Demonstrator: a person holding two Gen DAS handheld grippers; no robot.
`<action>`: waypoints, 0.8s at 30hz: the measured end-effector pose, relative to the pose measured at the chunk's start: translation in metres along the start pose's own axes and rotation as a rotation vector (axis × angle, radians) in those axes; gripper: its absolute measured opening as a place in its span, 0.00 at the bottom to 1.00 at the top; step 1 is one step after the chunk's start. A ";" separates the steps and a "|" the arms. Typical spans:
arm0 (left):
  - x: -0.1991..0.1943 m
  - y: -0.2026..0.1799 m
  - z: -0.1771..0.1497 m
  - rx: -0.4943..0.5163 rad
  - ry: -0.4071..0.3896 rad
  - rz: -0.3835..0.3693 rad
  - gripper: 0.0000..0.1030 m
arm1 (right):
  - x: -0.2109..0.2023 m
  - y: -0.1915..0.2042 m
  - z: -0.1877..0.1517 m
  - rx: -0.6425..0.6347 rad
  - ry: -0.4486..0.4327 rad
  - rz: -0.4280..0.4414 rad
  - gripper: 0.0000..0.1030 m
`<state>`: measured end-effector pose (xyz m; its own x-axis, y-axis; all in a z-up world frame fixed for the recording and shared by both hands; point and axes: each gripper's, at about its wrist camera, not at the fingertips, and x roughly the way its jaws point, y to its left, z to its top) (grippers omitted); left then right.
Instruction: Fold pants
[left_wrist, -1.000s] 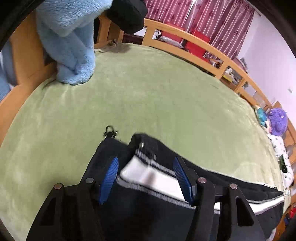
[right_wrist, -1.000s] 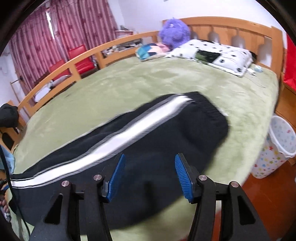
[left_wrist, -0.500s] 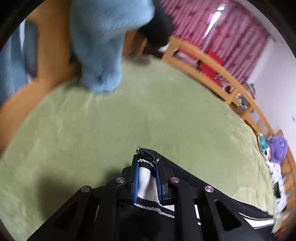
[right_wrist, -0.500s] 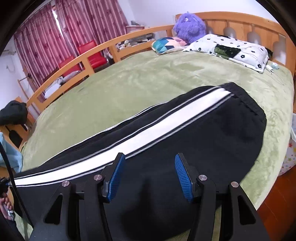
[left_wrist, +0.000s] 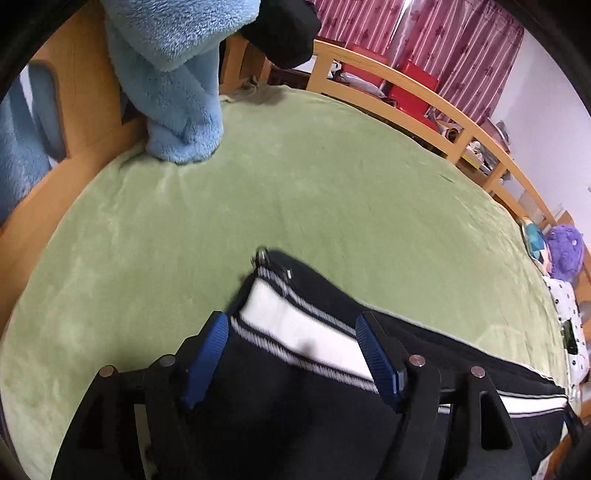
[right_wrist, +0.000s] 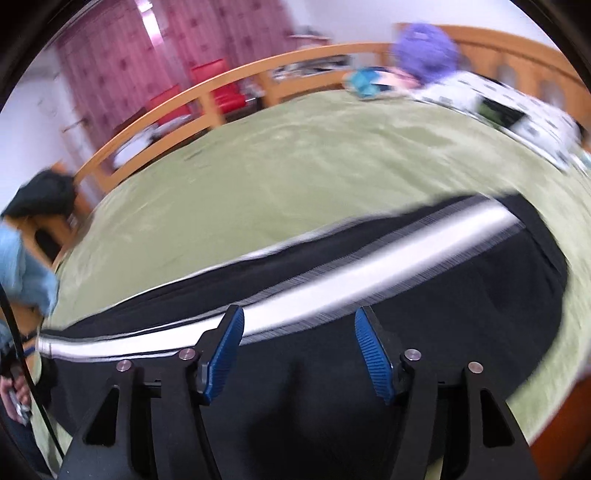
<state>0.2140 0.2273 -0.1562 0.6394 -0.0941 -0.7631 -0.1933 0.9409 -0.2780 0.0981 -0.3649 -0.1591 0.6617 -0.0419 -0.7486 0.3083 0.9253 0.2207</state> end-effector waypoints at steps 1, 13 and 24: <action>-0.002 0.001 -0.004 -0.004 0.009 -0.008 0.68 | 0.010 0.011 0.006 -0.039 0.010 0.006 0.60; -0.001 0.018 -0.038 -0.046 0.073 -0.029 0.68 | 0.130 0.114 0.014 -0.559 0.254 0.118 0.60; -0.021 0.015 -0.042 0.002 0.014 0.013 0.68 | 0.080 0.116 0.042 -0.540 0.103 0.222 0.04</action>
<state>0.1668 0.2297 -0.1689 0.6264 -0.0860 -0.7747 -0.2002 0.9428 -0.2665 0.2156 -0.2769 -0.1672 0.5923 0.1863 -0.7839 -0.2391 0.9697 0.0498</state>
